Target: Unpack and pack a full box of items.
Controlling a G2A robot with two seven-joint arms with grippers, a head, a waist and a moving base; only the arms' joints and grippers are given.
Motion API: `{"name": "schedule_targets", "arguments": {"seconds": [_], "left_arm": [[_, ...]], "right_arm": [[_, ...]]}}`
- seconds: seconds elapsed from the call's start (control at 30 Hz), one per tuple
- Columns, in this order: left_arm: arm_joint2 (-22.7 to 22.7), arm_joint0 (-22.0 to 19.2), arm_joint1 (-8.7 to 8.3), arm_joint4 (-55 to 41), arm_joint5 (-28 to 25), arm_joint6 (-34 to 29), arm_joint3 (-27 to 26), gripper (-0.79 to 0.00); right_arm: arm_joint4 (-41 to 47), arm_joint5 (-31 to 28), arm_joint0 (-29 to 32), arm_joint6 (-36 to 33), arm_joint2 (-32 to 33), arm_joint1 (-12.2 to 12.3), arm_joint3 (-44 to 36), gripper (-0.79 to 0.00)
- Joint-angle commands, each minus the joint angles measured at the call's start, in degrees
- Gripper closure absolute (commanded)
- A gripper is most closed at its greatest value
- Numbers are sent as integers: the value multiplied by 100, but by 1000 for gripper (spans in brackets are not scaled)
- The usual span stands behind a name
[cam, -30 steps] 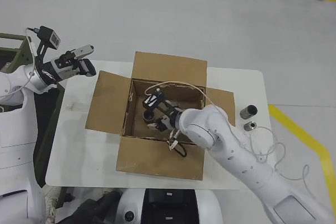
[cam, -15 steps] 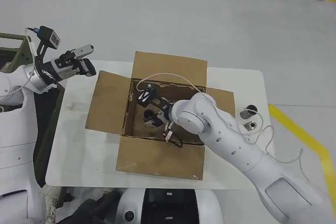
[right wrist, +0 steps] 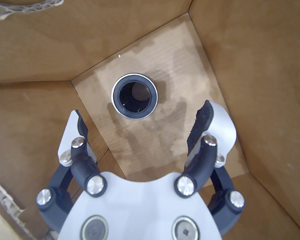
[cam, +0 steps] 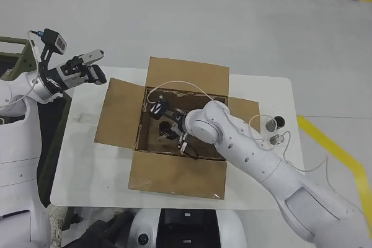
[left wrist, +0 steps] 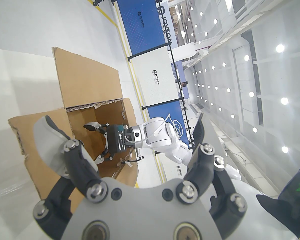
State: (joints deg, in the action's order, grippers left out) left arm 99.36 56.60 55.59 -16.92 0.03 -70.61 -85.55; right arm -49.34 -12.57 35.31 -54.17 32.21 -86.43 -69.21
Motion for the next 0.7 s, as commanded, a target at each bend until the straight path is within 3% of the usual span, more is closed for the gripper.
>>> {"name": "schedule_targets", "arguments": {"seconds": [0.0, 0.47, 0.53, 0.67], "left_arm": [[0, 0, 0, 0, 0, 0, 0, -785], [0, 0, 0, 0, 0, 0, 0, -785], [0, 0, 0, 0, 0, 0, 0, -785], [0, 0, 0, 0, 0, 0, 0, -785]], "right_arm": [[25, -38, -31, 66, -36, -42, 123, -785], [347, -244, -310, 287, -224, -389, 1109, -785], [377, -267, -346, 311, -238, -434, 1226, -757], [395, -296, -397, 327, -276, -513, 1404, -631]]}}
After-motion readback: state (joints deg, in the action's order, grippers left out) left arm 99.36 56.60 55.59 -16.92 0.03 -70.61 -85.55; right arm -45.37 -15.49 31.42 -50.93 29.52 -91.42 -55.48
